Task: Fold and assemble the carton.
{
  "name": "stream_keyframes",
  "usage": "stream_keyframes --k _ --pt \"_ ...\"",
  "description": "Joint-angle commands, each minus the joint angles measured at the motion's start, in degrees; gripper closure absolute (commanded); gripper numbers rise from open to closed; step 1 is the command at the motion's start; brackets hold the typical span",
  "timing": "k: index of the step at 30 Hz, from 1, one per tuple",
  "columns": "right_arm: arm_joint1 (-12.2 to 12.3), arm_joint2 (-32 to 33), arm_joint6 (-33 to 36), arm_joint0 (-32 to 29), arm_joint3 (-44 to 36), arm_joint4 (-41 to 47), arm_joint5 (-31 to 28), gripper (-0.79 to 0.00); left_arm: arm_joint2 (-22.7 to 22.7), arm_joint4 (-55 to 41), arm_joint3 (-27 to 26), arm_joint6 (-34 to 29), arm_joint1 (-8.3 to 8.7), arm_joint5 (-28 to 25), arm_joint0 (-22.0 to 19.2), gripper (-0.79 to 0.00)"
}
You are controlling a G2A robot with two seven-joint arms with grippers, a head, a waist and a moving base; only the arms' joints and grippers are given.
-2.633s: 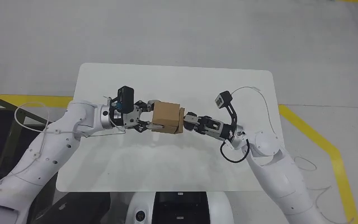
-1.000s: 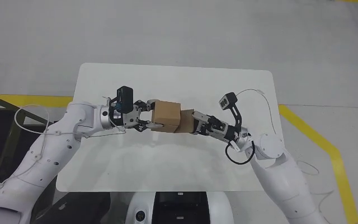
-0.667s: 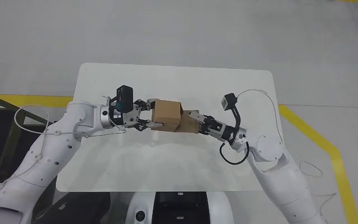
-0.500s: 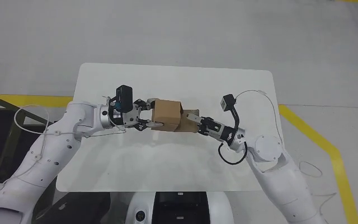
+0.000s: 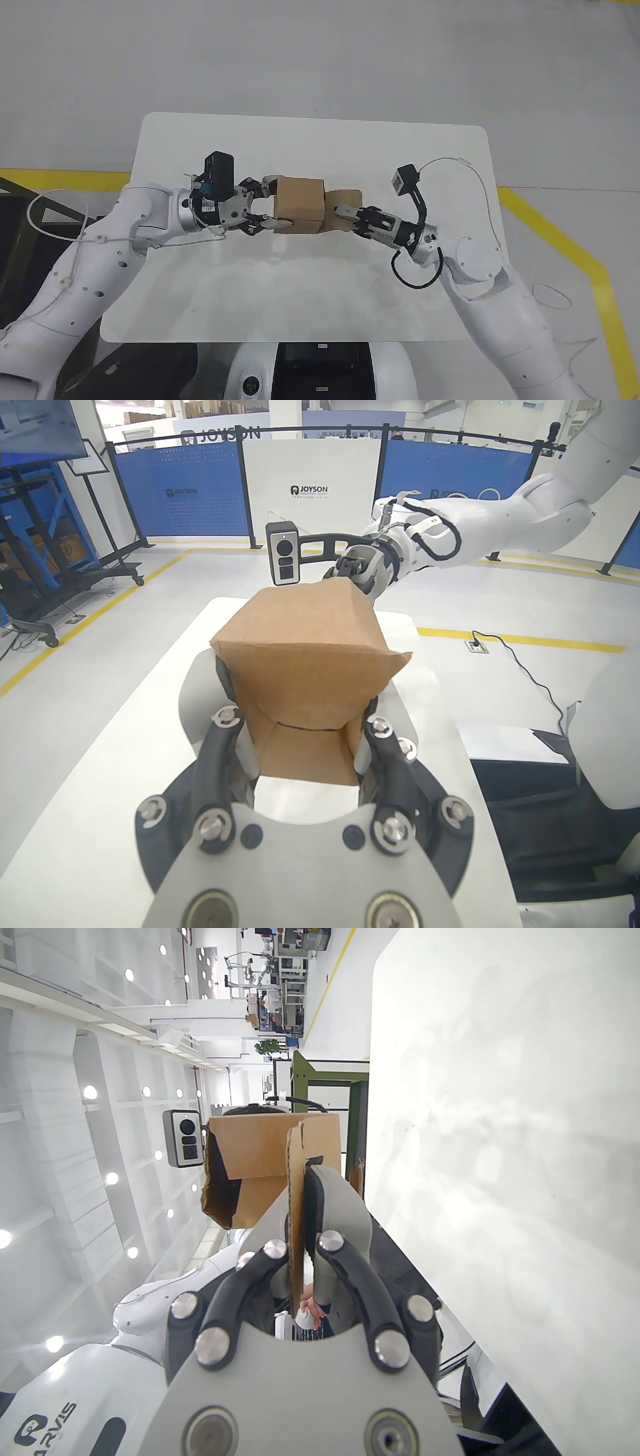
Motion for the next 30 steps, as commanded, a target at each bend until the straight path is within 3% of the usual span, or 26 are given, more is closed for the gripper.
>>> stream_keyframes --k 1,14,30 --pt "0.05 0.15 0.46 0.06 -0.01 -0.02 -0.45 0.000 0.36 -0.69 -0.04 -0.23 0.20 0.00 -0.09 -0.785" --pt "0.09 0.35 3.30 1.36 1.52 1.19 -4.53 0.000 3.20 -4.80 -0.03 -2.62 1.80 0.00 -1.57 -0.785" --pt "0.11 0.36 4.12 3.00 4.97 1.29 -4.61 0.000 3.29 -6.39 0.09 -0.77 3.86 0.00 -2.59 -0.785"
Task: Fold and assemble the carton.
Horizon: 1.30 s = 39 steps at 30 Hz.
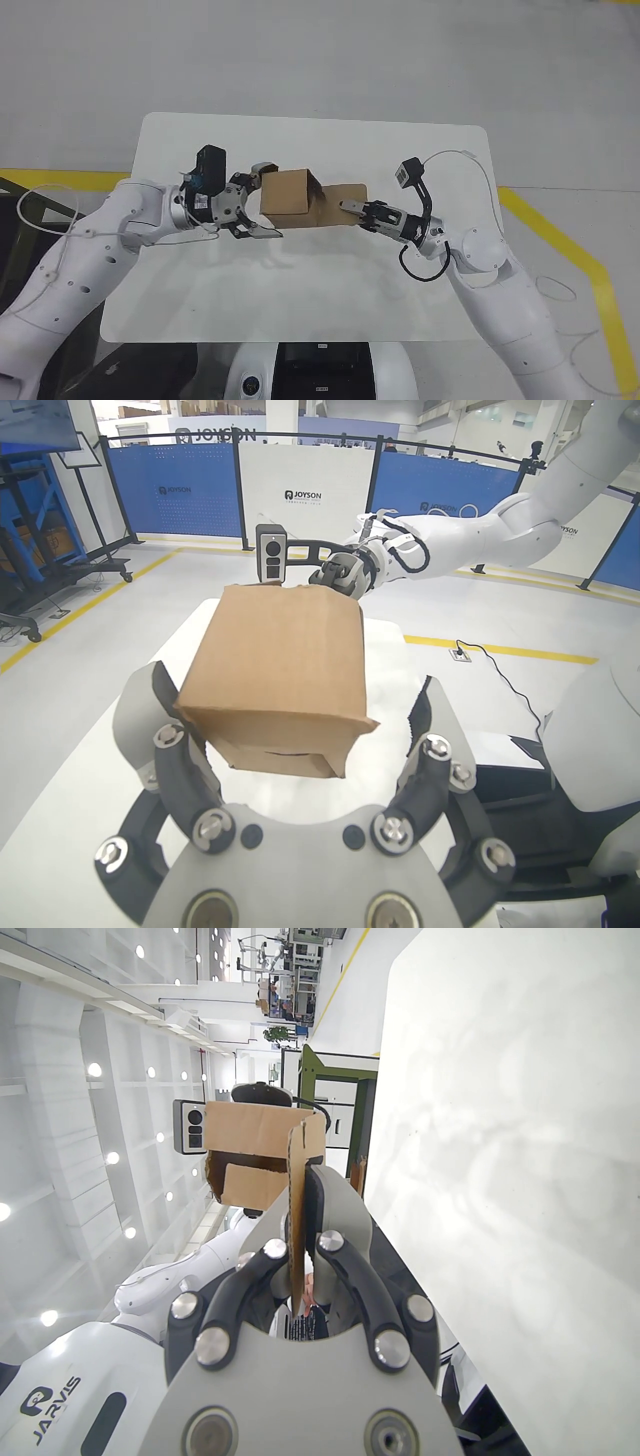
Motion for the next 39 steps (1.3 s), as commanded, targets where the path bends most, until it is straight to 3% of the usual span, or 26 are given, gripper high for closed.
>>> stream_keyframes --k 1,20,22,26,28,36,38,39 --pt "0.01 -0.01 0.08 0.02 0.13 -0.05 -0.07 0.000 0.16 -0.01 0.12 0.06 0.08 0.00 -0.09 -0.785" --pt "0.12 -0.39 1.07 -0.24 -0.89 0.23 -0.64 0.000 1.05 0.43 1.45 -1.05 -0.52 0.00 -1.32 -0.785" --pt "0.13 -0.46 0.92 -0.26 -0.99 -0.02 -0.51 0.000 1.00 0.58 1.40 -0.84 -0.62 0.00 -1.32 -0.696" --pt "0.14 -0.57 0.67 -0.22 -1.03 -0.17 -0.43 0.000 0.75 0.71 1.46 -0.55 -0.71 0.00 -1.17 -0.634" --pt "0.13 -0.63 0.48 -0.22 -1.07 -0.27 -0.41 0.000 0.67 0.84 1.43 -0.58 -0.74 0.00 -1.09 -0.560" --pt "0.12 -0.76 -0.02 -0.30 -1.25 -0.18 -0.69 0.000 0.53 0.69 1.33 -0.51 -0.77 0.00 -0.83 -0.554" --pt "0.12 -0.78 -0.13 -0.33 -1.30 -0.14 -0.70 -0.077 0.46 0.70 1.29 -0.48 -0.75 0.00 -0.75 -0.548" --pt "0.12 -0.78 -0.18 -0.33 -1.33 -0.11 -0.70 -0.077 0.43 0.71 1.27 -0.47 -0.74 0.00 -0.72 -0.554"
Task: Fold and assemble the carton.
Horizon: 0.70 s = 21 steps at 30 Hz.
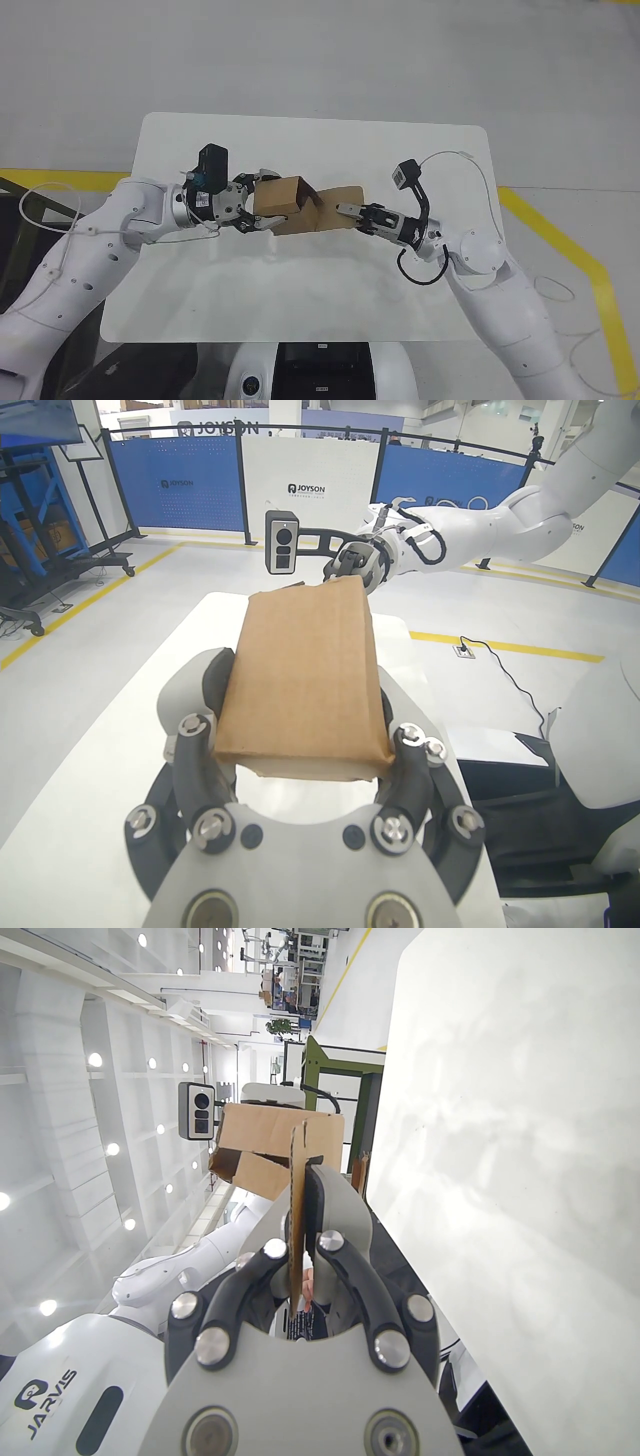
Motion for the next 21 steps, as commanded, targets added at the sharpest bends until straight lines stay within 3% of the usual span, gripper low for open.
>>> stream_keyframes --k 1,3,6,9,21 --pt "0.00 0.00 -0.11 -0.02 -0.05 0.06 -0.02 -0.065 -0.02 0.00 -0.09 0.05 0.02 0.00 0.07 -0.557" --pt "0.00 -0.02 -0.15 -0.02 -0.11 0.06 0.01 0.000 -0.06 0.02 -0.12 0.08 0.04 0.00 0.13 -0.554" --pt "0.00 -0.08 -0.09 0.00 -0.19 0.19 -0.10 0.000 0.08 -0.24 -0.28 0.13 0.08 0.00 0.25 -0.600" --pt "-0.09 -0.09 -0.14 0.07 0.04 1.47 -0.62 0.000 0.35 -1.03 -0.45 0.07 0.18 0.00 0.20 -0.785" --pt "-0.49 0.09 2.02 -0.02 2.36 9.20 -4.63 0.000 1.60 -4.47 -0.11 -0.72 0.62 0.00 -0.81 -0.785"
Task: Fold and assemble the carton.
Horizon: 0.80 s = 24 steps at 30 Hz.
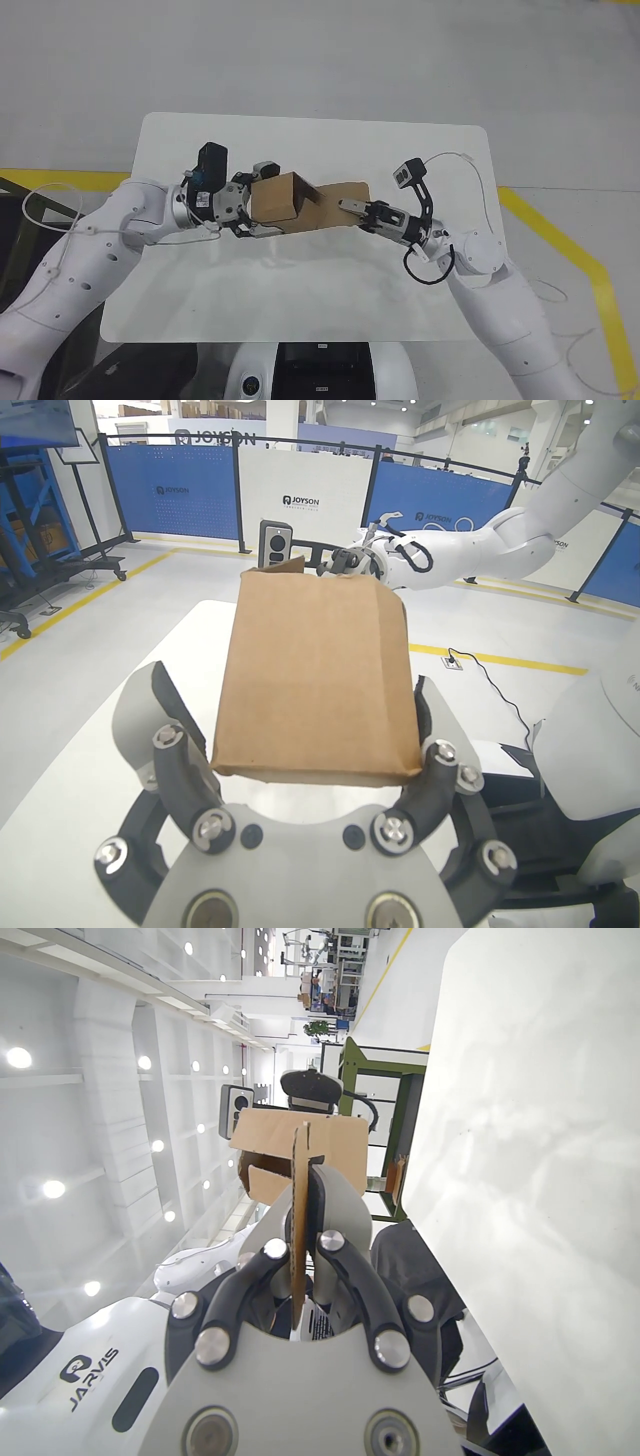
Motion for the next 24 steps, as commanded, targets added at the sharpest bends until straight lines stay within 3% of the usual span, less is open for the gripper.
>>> stream_keyframes --k 1,14,24 --pt "-0.02 0.16 0.15 -0.11 0.19 0.85 -0.30 0.000 0.04 -0.32 0.32 0.20 0.02 0.00 -0.11 -0.785" --pt "-0.29 0.07 -0.45 -0.10 1.31 2.82 -0.84 0.000 -3.16 -0.06 1.08 6.94 0.57 0.00 1.91 -0.785" --pt "-0.62 -0.56 -0.69 0.20 1.73 3.64 -1.46 0.000 1.18 -1.39 1.42 0.71 0.28 0.00 0.28 -0.785"
